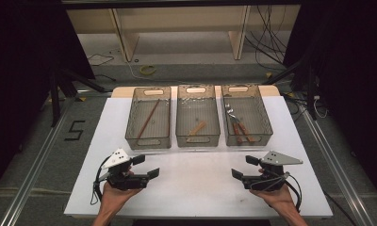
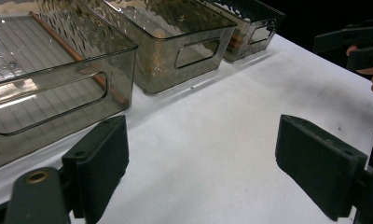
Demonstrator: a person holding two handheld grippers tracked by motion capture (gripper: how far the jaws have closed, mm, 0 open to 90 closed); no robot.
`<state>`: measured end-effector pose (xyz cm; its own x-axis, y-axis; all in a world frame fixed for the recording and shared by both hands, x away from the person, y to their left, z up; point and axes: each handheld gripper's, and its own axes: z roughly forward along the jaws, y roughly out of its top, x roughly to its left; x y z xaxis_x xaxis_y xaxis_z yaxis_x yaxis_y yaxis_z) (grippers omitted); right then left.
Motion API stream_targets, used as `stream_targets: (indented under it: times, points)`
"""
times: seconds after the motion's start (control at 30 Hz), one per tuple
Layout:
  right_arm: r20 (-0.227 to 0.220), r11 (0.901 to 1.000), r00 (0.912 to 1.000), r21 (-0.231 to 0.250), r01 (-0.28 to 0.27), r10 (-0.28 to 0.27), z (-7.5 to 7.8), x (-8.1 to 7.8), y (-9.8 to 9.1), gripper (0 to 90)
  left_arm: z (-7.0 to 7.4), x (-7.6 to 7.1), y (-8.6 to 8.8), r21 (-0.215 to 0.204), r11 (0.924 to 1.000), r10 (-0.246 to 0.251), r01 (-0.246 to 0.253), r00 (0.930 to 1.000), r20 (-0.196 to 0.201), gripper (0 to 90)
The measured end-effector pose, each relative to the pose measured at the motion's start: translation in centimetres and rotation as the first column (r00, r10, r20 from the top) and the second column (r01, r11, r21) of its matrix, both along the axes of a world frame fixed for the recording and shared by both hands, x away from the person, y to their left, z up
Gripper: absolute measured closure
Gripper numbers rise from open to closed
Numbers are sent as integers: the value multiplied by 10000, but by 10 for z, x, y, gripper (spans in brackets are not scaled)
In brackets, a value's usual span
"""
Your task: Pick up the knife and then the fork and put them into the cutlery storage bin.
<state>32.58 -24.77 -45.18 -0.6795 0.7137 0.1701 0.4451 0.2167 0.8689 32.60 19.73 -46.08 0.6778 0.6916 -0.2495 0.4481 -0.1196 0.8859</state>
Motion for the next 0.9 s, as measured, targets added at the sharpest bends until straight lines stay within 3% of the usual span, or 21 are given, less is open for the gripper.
stream_targets:
  times: [0.9]
  points:
    - [-27,9998,9998,-87,192,-193,-6,-6,-4,200,-1,-1,0,-31,10000,25,-25,10000,15,166]
